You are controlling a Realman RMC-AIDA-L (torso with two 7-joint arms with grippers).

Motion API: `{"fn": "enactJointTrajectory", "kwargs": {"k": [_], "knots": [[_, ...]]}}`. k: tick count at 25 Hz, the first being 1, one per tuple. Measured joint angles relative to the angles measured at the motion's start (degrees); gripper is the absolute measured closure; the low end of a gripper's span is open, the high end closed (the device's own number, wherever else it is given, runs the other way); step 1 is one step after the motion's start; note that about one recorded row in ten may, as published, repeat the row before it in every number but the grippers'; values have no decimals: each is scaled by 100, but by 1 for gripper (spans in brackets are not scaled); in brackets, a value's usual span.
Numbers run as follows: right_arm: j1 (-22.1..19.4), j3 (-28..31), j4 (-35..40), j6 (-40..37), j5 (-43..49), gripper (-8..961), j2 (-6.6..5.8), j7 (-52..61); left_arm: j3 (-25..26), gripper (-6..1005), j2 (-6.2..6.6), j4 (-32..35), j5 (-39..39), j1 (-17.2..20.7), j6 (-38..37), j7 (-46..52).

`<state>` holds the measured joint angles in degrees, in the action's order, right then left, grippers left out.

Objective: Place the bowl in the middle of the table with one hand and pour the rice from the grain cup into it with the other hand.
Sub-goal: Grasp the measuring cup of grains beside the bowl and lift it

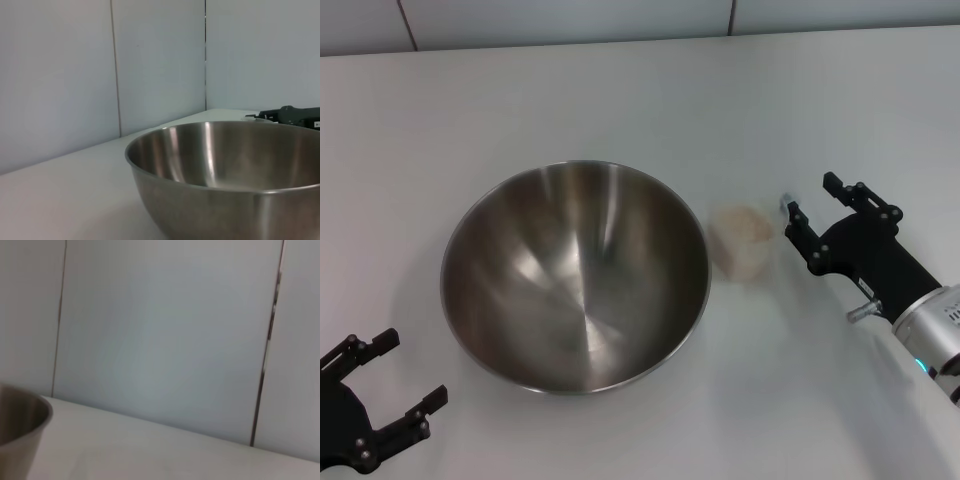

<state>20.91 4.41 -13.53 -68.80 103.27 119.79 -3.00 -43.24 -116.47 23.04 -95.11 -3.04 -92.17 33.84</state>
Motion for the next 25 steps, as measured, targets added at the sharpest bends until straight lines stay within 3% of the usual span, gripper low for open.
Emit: {"fn": "enactJointTrajectory", "kwargs": {"k": [6, 9, 19, 25], "knots": [[27, 36, -7, 48, 0, 445, 0, -2, 0, 171, 2, -2, -4, 14, 24, 0], [37, 36, -35, 49, 0, 683, 2, -6, 0, 171, -1, -2, -8, 23, 51, 0], [-7, 122, -79, -102, 0, 902, 9, 3, 0, 171, -6, -1, -8, 23, 50, 0], [-121, 207, -87, -704, 1, 951, 10, -1, 0, 172, -7, -1, -10, 27, 36, 0]]}}
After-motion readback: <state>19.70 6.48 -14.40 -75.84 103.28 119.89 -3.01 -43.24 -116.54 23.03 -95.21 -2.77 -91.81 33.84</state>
